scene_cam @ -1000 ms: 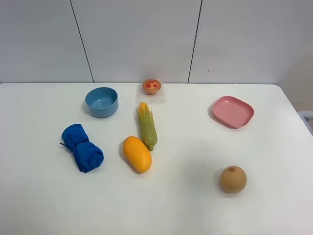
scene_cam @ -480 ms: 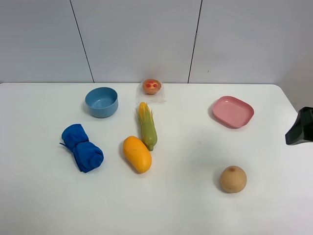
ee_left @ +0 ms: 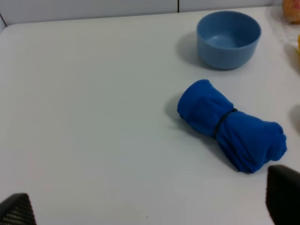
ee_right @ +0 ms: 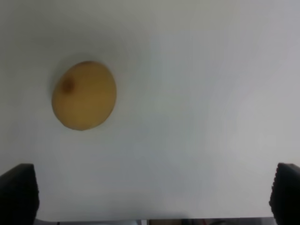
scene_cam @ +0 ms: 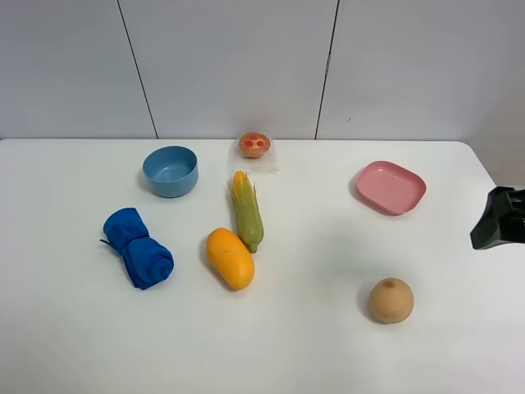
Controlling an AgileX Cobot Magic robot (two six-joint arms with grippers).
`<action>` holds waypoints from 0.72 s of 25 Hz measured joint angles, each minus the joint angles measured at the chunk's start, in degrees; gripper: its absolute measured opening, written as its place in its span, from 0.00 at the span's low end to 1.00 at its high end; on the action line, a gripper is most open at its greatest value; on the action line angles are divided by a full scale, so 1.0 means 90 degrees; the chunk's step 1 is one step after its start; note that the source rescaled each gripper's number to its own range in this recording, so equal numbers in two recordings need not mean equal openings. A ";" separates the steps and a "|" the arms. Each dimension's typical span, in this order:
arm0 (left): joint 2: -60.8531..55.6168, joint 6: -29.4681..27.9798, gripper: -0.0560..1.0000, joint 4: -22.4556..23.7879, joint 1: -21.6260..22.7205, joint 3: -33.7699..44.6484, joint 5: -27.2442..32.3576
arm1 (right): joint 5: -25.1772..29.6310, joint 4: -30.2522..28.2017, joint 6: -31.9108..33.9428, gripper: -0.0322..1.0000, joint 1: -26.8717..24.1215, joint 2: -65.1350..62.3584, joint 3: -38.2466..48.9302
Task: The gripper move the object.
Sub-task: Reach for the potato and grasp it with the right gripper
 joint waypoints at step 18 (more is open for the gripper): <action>0.0000 0.0007 1.00 0.0000 0.0000 0.0000 0.0000 | -0.0742 -0.0392 0.1297 1.00 0.1745 0.2081 0.0000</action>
